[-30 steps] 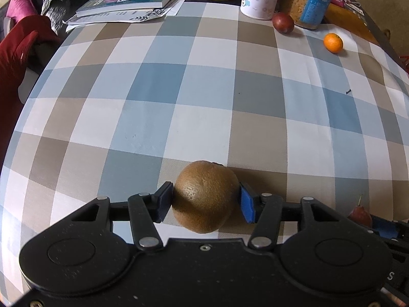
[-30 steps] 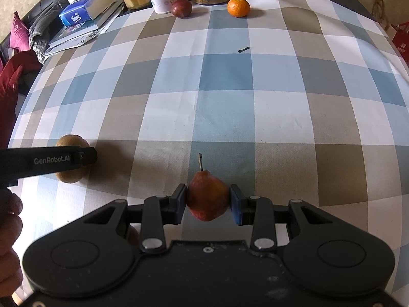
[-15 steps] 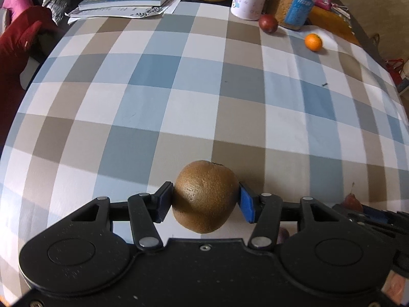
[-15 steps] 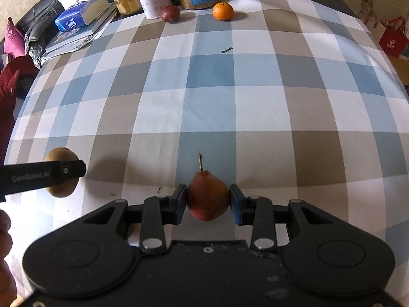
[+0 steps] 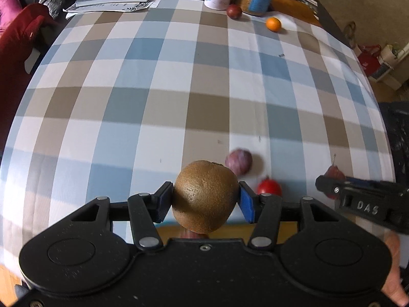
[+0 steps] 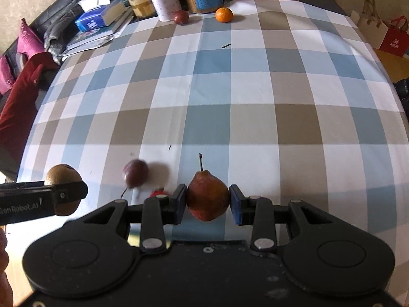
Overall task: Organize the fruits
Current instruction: 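Carry the kiwi and pear over the gold tray with both tools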
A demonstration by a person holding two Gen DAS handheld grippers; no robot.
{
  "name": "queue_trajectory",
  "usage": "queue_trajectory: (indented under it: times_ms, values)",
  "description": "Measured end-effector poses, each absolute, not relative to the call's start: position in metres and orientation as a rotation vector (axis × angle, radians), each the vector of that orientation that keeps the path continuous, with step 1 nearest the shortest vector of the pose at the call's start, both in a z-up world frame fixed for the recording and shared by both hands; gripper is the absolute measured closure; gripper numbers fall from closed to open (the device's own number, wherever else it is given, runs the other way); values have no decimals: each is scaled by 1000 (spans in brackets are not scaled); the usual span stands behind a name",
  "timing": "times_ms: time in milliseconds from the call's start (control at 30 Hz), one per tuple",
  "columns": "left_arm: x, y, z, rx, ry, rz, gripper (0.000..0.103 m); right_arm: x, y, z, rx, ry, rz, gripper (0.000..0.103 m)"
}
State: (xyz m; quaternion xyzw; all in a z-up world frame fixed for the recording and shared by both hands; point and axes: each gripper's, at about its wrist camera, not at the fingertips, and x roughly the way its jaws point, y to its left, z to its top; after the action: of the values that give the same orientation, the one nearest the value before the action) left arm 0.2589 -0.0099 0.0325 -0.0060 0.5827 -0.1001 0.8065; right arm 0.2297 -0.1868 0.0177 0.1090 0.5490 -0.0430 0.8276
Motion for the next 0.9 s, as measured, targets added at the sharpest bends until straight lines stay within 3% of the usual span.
queue_trajectory:
  times_ms: [433,900]
  values:
    - [184,-4,35,85,1268,-252,44,142,-194,44,241,1126,-15,66]
    - [136,12,13,124,1194,-163,43,80,-206,24,298,1137,-53,66]
